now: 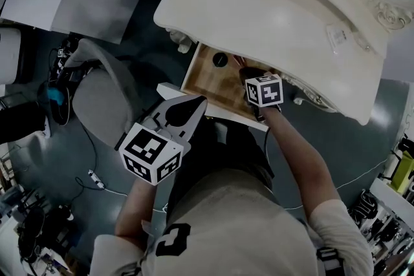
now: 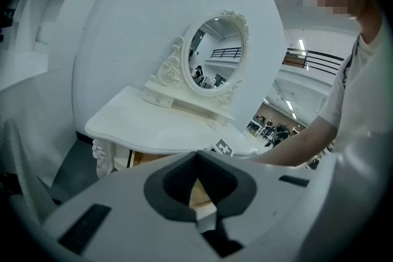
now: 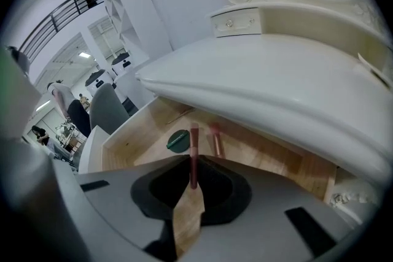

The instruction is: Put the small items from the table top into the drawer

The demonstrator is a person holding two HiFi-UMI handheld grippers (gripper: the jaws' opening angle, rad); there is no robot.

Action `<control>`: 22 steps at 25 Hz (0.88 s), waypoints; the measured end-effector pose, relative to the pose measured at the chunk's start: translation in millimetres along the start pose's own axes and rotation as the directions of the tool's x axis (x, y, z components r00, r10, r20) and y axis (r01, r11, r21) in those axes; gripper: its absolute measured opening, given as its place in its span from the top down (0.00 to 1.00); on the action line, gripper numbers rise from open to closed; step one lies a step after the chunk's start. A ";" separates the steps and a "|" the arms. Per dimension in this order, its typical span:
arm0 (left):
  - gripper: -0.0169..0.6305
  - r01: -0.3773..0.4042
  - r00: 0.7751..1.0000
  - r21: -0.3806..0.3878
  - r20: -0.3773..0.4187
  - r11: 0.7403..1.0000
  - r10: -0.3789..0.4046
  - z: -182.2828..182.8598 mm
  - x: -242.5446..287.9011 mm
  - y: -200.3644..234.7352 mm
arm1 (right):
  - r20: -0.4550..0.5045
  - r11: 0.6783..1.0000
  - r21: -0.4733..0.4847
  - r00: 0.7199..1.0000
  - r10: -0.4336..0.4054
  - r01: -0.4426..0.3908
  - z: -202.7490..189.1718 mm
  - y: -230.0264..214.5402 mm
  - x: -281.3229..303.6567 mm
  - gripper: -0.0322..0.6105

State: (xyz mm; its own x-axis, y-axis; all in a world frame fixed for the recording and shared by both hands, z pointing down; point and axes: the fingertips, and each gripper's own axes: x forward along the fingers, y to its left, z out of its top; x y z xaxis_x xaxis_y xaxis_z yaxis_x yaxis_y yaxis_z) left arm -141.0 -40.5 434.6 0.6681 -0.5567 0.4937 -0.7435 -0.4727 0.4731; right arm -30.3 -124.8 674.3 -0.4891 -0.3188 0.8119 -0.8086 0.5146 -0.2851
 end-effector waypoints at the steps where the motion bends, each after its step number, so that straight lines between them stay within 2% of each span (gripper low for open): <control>1: 0.89 -0.001 1.000 -0.002 0.001 1.000 0.001 -0.1 -0.3 0.8 | 0.001 1.000 -0.001 1.000 0.000 0.000 0.7 0.4 1.6 0.86; 16: 0.89 -0.024 1.000 -0.030 0.010 0.999 0.024 -10.5 -9.2 11.1 | 0.006 0.999 -0.014 1.000 -0.031 0.031 1.0 0.5 18.7 0.86; 19: 0.89 -0.027 0.999 -0.031 0.016 0.999 0.028 -10.6 -12.6 13.4 | 0.012 0.999 -0.029 0.999 -0.035 0.035 3.0 2.9 18.1 0.78; 22: 0.89 -0.027 0.999 -0.029 0.021 0.999 0.028 -10.3 -15.0 13.2 | 0.023 0.999 -0.028 0.999 -0.036 0.037 5.2 4.1 13.3 0.78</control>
State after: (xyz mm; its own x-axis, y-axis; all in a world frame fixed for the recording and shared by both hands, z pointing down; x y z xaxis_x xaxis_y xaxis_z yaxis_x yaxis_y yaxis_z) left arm -160.5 -31.3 440.9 0.6463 -0.5839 0.4912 -0.7602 -0.4375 0.4803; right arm -41.9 -131.1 681.3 -0.4667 -0.3553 0.8099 -0.8168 0.5245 -0.2405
